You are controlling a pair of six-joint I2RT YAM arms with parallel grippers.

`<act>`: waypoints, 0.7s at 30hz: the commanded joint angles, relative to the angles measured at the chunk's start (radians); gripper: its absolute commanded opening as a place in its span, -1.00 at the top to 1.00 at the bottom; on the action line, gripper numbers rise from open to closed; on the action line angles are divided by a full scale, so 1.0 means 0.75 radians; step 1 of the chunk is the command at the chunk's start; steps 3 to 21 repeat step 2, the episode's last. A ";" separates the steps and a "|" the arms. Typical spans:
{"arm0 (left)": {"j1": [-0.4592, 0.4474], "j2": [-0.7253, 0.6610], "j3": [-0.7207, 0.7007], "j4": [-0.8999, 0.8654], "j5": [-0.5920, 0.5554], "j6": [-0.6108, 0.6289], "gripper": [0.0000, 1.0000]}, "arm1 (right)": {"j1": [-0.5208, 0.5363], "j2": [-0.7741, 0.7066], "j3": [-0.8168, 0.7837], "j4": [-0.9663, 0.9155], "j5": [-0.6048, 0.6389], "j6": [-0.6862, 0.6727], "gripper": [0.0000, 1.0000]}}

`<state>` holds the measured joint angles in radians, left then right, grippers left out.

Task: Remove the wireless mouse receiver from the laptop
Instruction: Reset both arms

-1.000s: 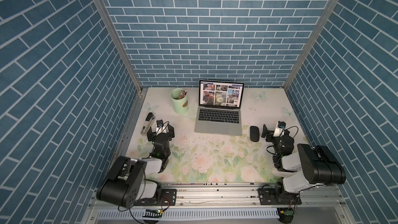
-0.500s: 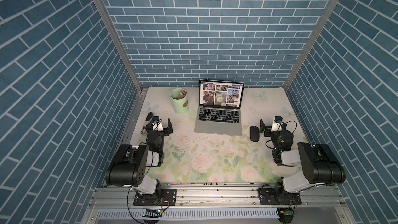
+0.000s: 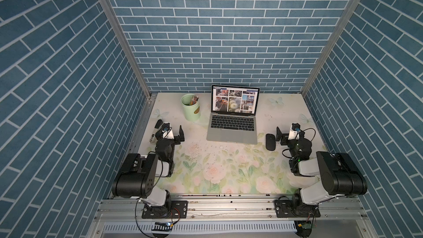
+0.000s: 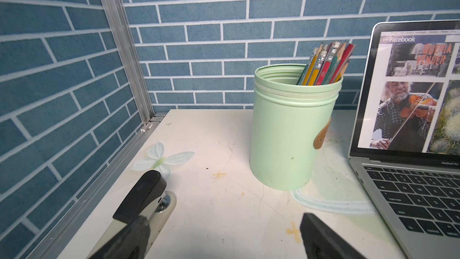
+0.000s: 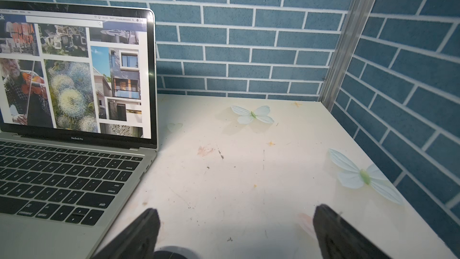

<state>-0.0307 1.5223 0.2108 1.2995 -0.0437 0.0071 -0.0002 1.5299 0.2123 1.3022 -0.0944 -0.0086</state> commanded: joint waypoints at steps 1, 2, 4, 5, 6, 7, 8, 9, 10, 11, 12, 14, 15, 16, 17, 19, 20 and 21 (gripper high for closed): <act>0.008 0.007 -0.011 0.026 0.013 -0.013 -0.99 | 0.004 0.005 -0.001 -0.002 -0.013 -0.034 -1.00; 0.008 0.007 -0.013 0.029 0.011 -0.015 -0.99 | 0.004 0.005 -0.001 -0.002 -0.013 -0.034 -1.00; 0.008 0.007 -0.013 0.029 0.011 -0.015 -0.99 | 0.004 0.005 -0.001 -0.002 -0.013 -0.034 -1.00; 0.008 0.007 -0.013 0.029 0.011 -0.015 -0.99 | 0.004 0.005 -0.001 -0.002 -0.013 -0.034 -1.00; 0.008 0.007 -0.013 0.029 0.011 -0.015 -0.99 | 0.004 0.005 -0.001 -0.002 -0.013 -0.034 -1.00; 0.008 0.007 -0.013 0.029 0.011 -0.015 -0.99 | 0.004 0.005 -0.001 -0.002 -0.013 -0.034 -1.00; 0.008 0.007 -0.013 0.029 0.011 -0.015 -0.99 | 0.004 0.005 -0.001 -0.002 -0.013 -0.034 -1.00; 0.008 0.007 -0.013 0.029 0.011 -0.015 -0.99 | 0.004 0.005 -0.001 -0.002 -0.013 -0.034 -1.00; 0.008 0.007 -0.013 0.029 0.011 -0.015 -0.99 | 0.004 0.005 -0.001 -0.002 -0.013 -0.034 -1.00; 0.008 0.007 -0.013 0.029 0.011 -0.015 -0.99 | 0.004 0.005 -0.001 -0.002 -0.013 -0.034 -1.00; 0.008 0.007 -0.013 0.029 0.011 -0.015 -0.99 | 0.004 0.005 -0.001 -0.002 -0.013 -0.034 -1.00; 0.008 0.007 -0.013 0.029 0.011 -0.015 -0.99 | 0.004 0.005 -0.001 -0.002 -0.013 -0.034 -1.00; 0.008 0.007 -0.013 0.029 0.011 -0.015 -0.99 | 0.004 0.005 -0.001 -0.002 -0.013 -0.034 -1.00; 0.008 0.007 -0.013 0.029 0.011 -0.015 -0.99 | 0.004 0.005 -0.001 -0.002 -0.013 -0.034 -1.00; 0.008 0.007 -0.013 0.029 0.011 -0.015 -0.99 | 0.004 0.005 -0.001 -0.002 -0.013 -0.034 -1.00; 0.008 0.007 -0.013 0.029 0.011 -0.015 -0.99 | 0.004 0.005 -0.001 -0.002 -0.013 -0.034 -1.00; 0.008 0.007 -0.013 0.029 0.011 -0.015 -0.99 | 0.004 0.005 -0.001 -0.002 -0.013 -0.034 -1.00; 0.008 0.007 -0.013 0.029 0.011 -0.015 -0.99 | 0.004 0.005 -0.001 -0.002 -0.013 -0.034 -1.00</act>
